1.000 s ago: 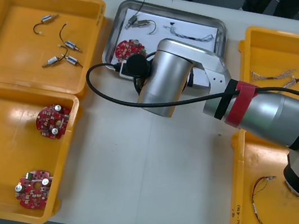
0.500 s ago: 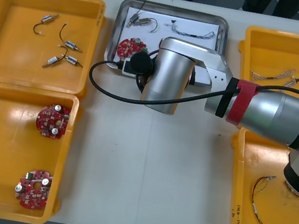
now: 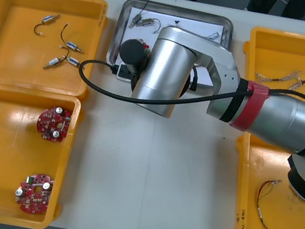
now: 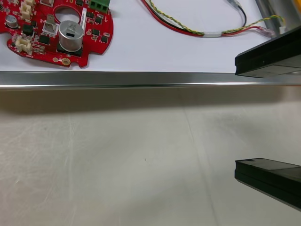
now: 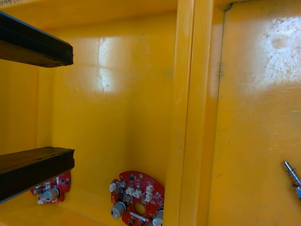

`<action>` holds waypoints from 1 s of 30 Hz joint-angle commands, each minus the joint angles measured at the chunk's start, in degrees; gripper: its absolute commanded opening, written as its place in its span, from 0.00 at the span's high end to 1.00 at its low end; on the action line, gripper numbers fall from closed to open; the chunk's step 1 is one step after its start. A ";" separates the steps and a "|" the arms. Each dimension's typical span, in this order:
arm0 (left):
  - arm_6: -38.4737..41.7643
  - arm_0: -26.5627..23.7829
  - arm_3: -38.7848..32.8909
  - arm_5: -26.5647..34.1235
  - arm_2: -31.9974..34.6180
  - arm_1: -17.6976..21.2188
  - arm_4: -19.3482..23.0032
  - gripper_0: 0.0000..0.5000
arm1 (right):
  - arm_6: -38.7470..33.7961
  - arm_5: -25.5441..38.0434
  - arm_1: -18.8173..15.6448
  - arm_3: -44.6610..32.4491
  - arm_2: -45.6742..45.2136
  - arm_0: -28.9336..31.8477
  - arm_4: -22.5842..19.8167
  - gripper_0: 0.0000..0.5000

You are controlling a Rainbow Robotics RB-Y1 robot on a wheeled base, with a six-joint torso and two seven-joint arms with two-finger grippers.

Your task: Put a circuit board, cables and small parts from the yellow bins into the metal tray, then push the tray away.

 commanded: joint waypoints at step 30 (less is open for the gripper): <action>-5.53 0.80 -1.51 0.36 1.79 2.35 0.46 0.00 | -9.58 25.32 -3.80 -43.95 -49.96 36.09 -1.96 0.00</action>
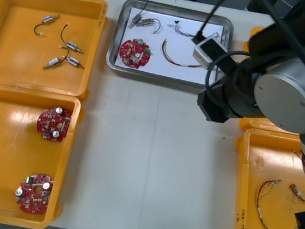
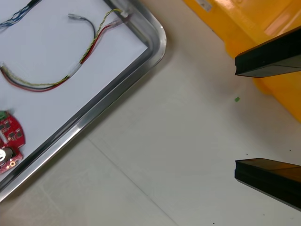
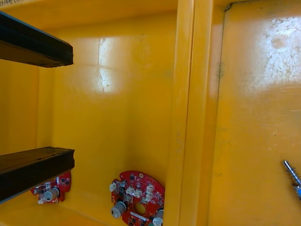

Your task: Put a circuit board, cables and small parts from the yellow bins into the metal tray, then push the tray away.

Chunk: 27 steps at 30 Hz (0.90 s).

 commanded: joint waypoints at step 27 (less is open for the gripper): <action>-5.49 0.79 -1.46 0.36 1.77 2.35 0.45 0.00 | -15.68 0.16 -9.41 -13.58 -36.16 27.32 -10.13 0.00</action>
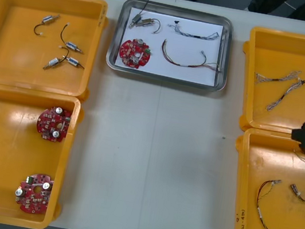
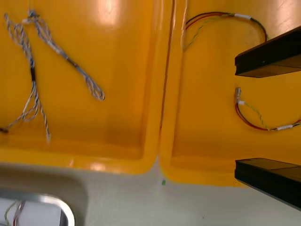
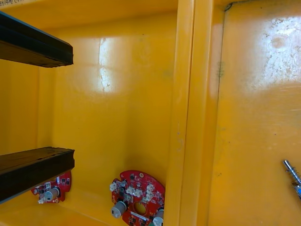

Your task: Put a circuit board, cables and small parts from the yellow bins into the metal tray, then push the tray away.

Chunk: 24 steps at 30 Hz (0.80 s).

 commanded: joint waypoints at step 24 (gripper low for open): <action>-5.48 0.75 -1.44 0.36 1.77 2.35 0.41 0.00 | -1.03 0.15 -3.02 5.79 -8.95 11.03 -3.27 0.00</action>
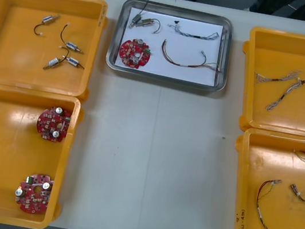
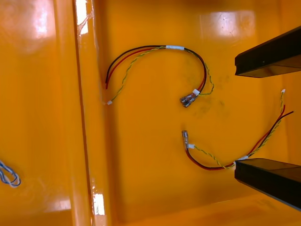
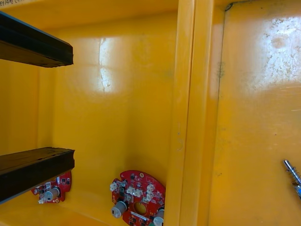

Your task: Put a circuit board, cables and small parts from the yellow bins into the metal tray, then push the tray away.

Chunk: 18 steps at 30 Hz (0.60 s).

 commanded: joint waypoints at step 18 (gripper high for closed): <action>-5.47 0.73 -1.44 0.36 1.76 2.35 0.40 0.00 | -1.29 0.15 -6.17 6.14 2.03 0.89 -2.32 0.00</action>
